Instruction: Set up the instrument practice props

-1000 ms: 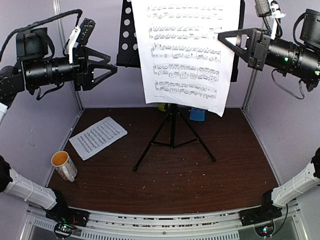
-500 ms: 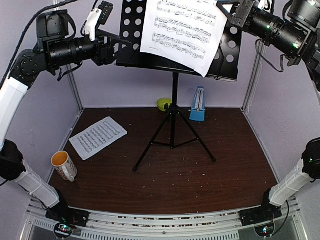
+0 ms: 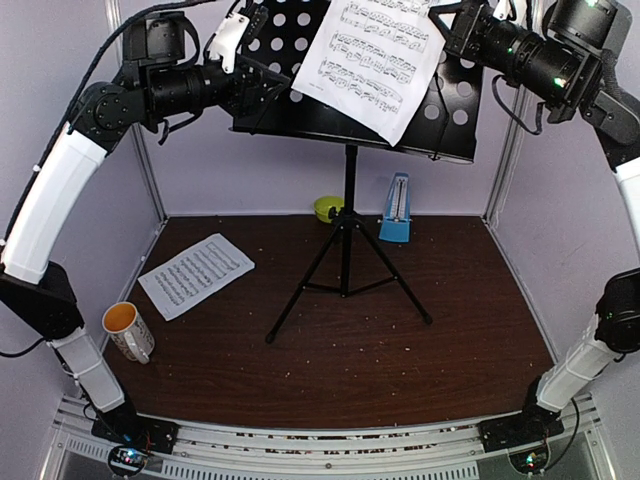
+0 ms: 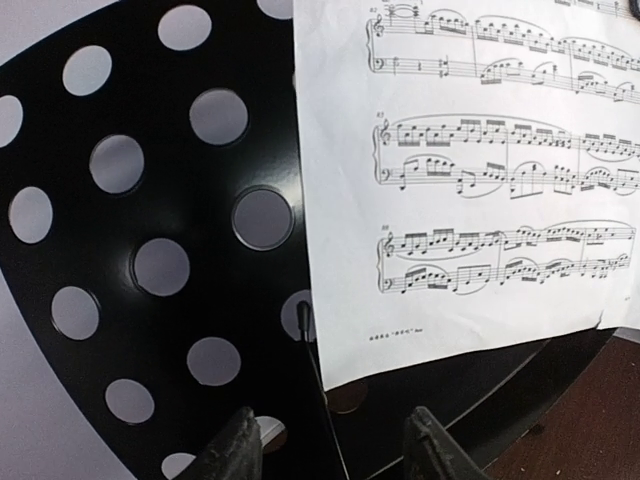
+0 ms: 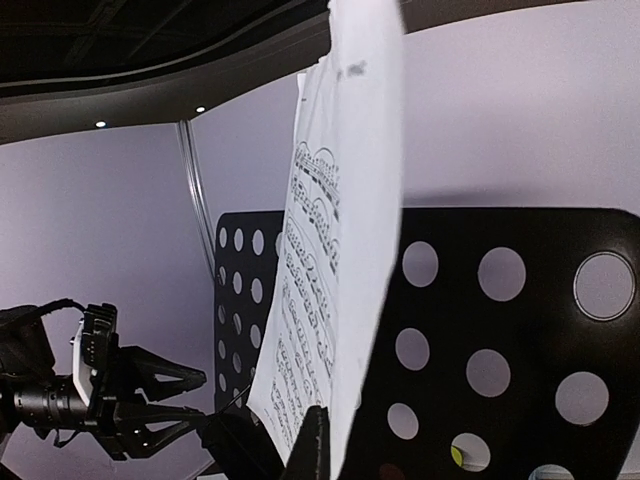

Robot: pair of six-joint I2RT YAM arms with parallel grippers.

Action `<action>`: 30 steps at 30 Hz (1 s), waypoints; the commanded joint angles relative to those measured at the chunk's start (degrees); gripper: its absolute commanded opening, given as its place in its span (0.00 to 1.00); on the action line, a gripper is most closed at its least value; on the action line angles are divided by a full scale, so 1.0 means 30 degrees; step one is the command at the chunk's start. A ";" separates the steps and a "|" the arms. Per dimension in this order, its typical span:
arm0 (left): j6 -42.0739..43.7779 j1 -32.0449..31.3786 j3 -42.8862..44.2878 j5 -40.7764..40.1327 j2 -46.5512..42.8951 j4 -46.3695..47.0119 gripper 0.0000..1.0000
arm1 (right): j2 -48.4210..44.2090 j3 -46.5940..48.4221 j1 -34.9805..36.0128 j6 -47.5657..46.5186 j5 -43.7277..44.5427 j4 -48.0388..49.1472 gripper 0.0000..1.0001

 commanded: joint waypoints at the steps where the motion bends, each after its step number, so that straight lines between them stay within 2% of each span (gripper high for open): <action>1: 0.0591 0.0127 0.0577 -0.0379 0.0361 0.0249 0.49 | 0.0083 0.0511 -0.0087 -0.0483 0.0590 0.0301 0.00; 10: 0.1286 0.0128 0.0671 -0.1718 0.0925 0.0258 0.43 | -0.0193 0.0399 -0.0093 -0.0594 0.1287 -0.0025 0.00; 18: 0.1356 0.0128 0.0951 -0.1660 0.1469 0.0454 0.38 | -0.0623 0.0040 -0.0090 -0.0745 0.1683 -0.0147 0.00; 24: 0.1275 0.0099 0.0682 -0.1834 0.1135 0.1096 0.15 | -0.0651 0.0009 -0.0090 -0.0837 0.1788 -0.0220 0.00; 30: 0.1001 0.0072 -0.1861 -0.2171 -0.0311 0.3854 0.07 | -0.0728 -0.0091 -0.0087 -0.0897 0.2020 -0.0191 0.00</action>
